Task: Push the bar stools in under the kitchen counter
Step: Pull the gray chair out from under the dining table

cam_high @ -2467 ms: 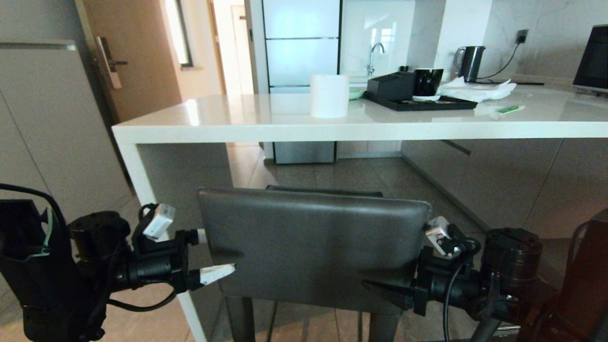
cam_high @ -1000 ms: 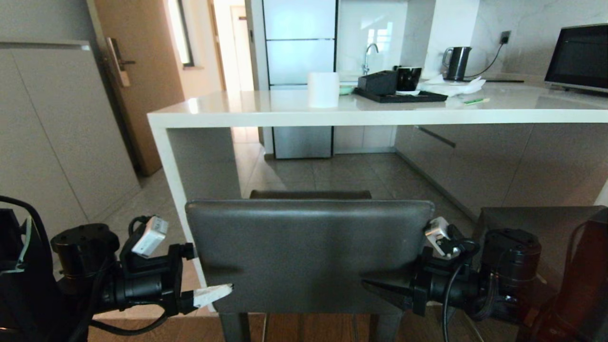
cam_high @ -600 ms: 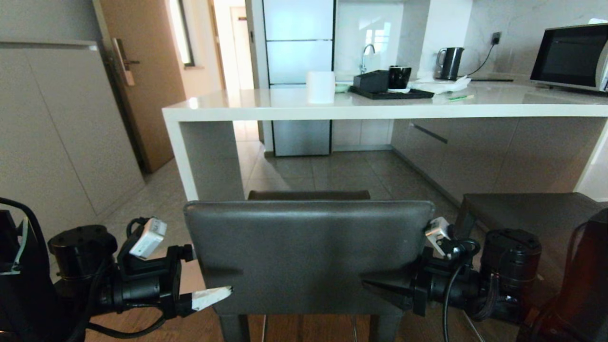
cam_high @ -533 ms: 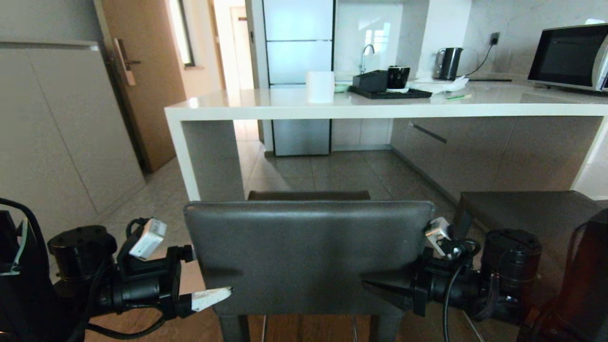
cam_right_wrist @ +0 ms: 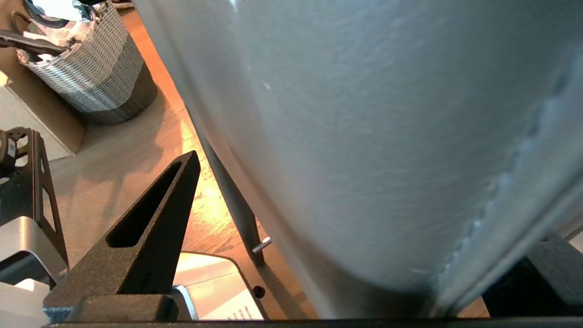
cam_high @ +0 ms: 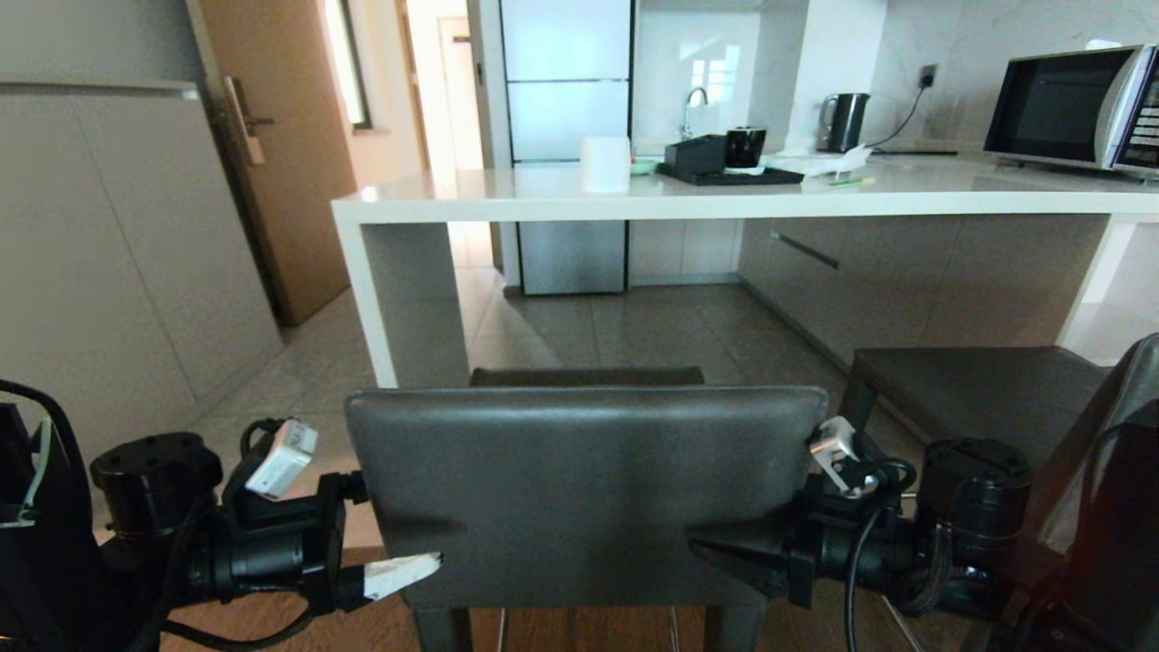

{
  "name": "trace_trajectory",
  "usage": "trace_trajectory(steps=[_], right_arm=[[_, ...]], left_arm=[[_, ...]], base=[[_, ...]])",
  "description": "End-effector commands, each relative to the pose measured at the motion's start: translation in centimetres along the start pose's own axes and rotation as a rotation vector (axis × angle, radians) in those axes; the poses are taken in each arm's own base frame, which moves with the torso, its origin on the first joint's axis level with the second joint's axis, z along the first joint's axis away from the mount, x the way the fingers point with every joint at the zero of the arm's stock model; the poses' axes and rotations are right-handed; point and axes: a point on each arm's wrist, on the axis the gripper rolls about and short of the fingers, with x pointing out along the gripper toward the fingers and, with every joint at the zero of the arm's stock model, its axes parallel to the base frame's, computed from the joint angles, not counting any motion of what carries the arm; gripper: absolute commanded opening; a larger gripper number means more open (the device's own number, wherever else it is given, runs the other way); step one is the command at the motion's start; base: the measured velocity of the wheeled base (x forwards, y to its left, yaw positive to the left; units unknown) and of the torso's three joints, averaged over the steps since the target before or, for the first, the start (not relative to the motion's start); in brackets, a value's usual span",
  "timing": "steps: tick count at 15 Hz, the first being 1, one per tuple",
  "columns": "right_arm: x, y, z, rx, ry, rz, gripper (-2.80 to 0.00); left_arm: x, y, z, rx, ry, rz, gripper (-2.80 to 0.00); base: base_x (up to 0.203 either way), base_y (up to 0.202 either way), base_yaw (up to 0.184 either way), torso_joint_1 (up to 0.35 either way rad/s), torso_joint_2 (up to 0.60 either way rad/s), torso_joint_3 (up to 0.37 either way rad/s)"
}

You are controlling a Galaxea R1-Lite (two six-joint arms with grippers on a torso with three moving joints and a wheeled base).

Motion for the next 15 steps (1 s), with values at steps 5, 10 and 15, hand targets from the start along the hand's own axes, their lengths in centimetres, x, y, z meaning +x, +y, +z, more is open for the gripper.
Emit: trace_trajectory(steps=[5,10,15], right_arm=[[0.6,-0.5,-0.2,-0.003,-0.002,-0.042,0.0],[1.6,-1.3,0.4,-0.027,-0.037,-0.059,0.0],[0.7,-0.2,0.7,-0.027,-0.032,-0.046,0.0]], left_arm=[[-0.5,0.1,0.1,0.008,-0.007,0.013,0.0],[-0.5,-0.6,0.6,0.019,-0.012,0.003,0.0],[-0.7,1.4,0.7,0.036,-0.024,0.066,0.0]], base=[[0.0,0.0,0.0,0.0,0.0,0.0],[0.0,0.0,0.0,0.0,0.0,0.0],[0.0,0.0,0.0,0.0,0.0,0.0]])
